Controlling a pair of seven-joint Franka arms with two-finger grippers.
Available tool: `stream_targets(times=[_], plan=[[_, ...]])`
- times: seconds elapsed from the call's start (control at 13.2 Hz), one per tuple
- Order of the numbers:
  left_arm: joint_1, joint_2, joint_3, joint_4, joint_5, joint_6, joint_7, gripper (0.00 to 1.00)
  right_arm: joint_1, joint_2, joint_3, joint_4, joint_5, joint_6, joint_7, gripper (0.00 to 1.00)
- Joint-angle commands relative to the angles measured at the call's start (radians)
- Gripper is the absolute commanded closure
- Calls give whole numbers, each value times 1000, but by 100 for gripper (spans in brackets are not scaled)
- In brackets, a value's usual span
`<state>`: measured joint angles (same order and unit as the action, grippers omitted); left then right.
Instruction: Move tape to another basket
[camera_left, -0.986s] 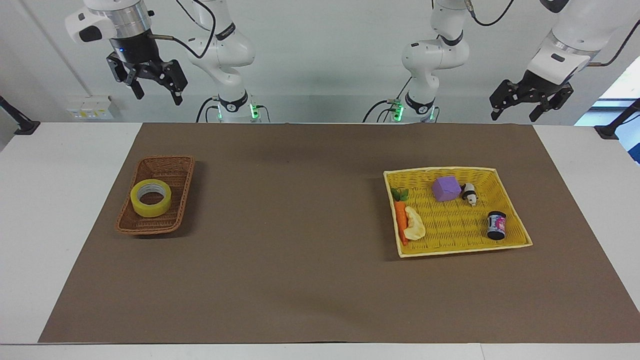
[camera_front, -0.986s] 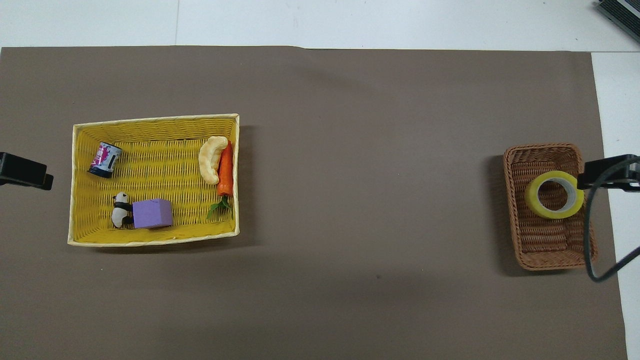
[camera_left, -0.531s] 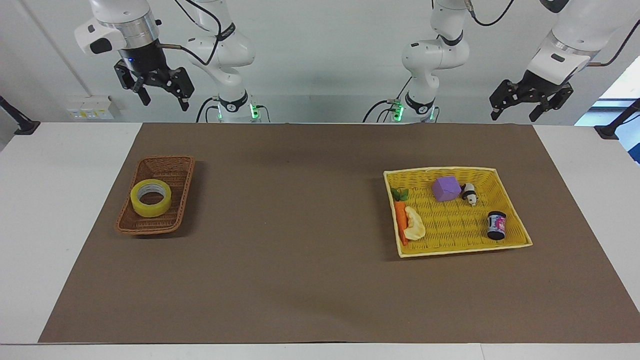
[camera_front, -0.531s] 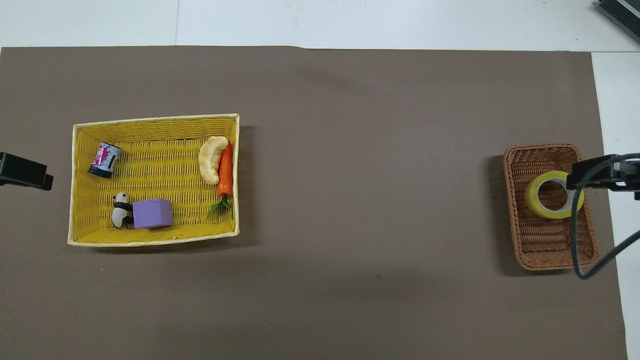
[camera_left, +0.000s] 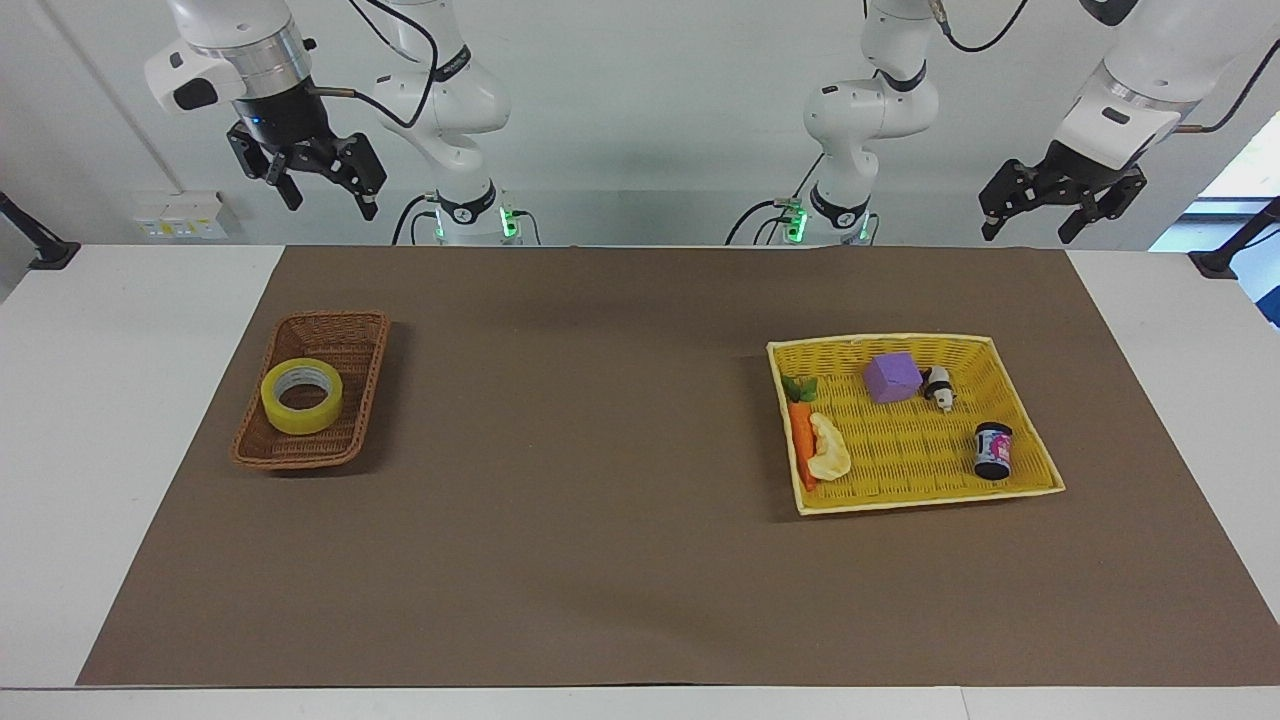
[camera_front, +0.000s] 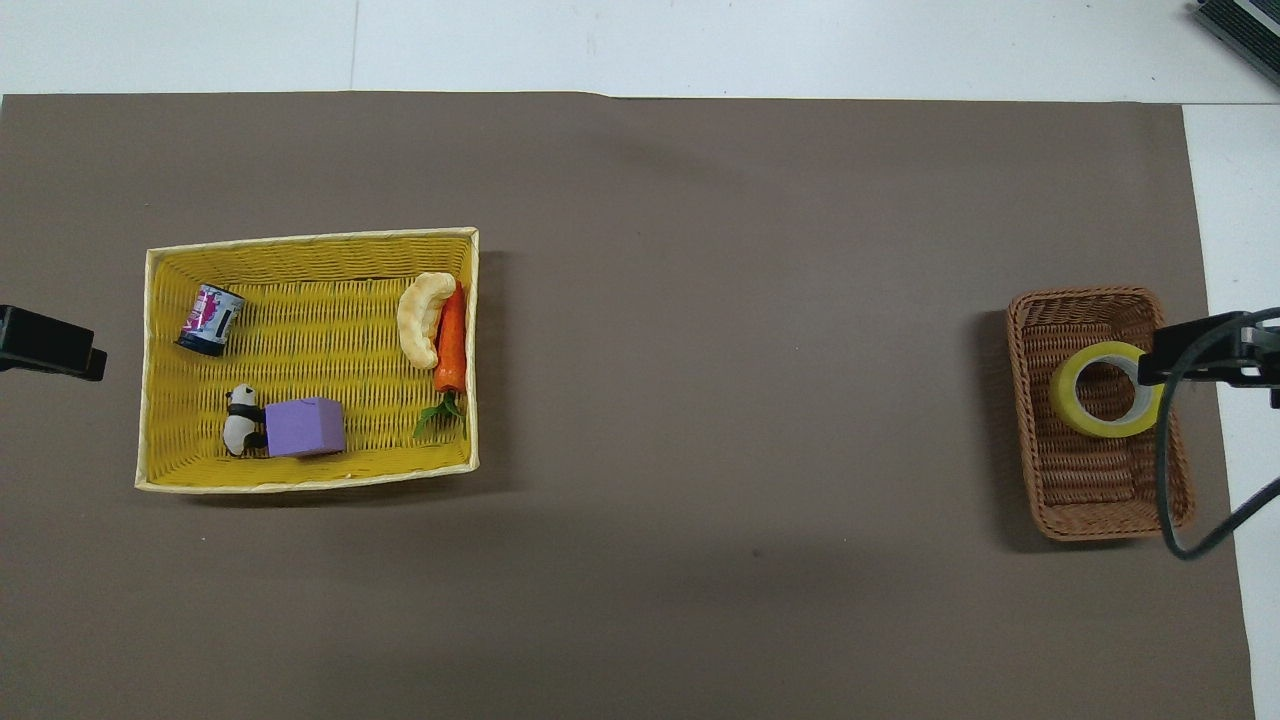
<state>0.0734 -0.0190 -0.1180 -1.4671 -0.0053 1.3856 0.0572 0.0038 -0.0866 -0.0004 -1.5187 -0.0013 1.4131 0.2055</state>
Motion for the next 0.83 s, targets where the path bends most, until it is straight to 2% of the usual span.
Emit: stream_targets(times=[0.0,0.76], plan=[[11,-10,-5,-4,-7,-11,-10,0,-18,-12,-1,-5,7,-10,-34,0],[11,-10,-5,-4,-7,-13,-10,0,-18,-15,-1,-12,3,-6,-109,0]])
